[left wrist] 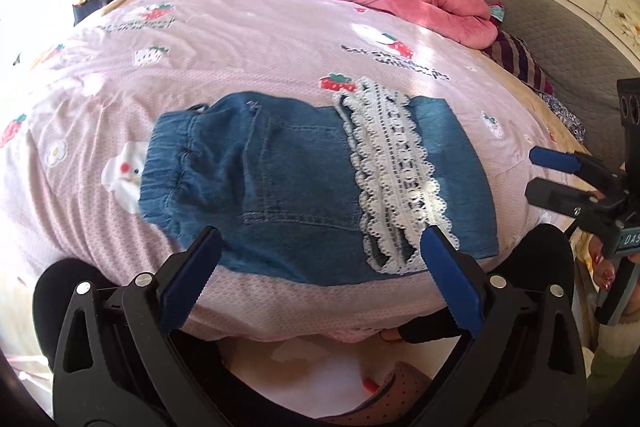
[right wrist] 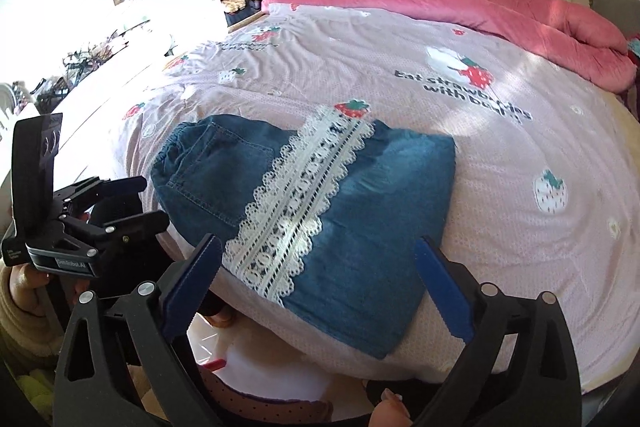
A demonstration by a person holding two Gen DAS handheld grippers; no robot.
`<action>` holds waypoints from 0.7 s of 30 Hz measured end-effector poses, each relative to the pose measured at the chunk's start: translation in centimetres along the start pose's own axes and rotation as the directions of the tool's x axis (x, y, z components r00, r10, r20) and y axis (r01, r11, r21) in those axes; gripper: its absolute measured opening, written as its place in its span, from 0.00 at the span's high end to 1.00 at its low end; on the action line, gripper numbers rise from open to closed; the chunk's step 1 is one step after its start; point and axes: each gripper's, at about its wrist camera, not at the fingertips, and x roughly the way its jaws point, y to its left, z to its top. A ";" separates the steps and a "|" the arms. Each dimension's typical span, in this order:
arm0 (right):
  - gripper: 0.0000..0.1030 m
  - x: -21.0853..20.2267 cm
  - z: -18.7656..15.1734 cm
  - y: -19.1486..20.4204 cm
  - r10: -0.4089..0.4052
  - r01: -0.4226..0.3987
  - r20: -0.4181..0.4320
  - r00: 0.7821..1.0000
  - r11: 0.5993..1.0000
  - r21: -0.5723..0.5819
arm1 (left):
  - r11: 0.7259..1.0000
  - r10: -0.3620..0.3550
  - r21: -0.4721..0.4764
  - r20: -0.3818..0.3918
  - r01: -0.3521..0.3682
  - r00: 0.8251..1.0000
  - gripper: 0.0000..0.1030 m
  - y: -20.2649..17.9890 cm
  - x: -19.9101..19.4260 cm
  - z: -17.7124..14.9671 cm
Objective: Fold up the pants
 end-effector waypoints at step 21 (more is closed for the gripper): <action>0.05 15.5 13.3 10.6 0.292 -0.348 -0.258 0.921 0.915 -0.207 | 0.950 -0.118 -0.293 -0.017 0.108 0.993 0.09 8.1 2.1 -1.8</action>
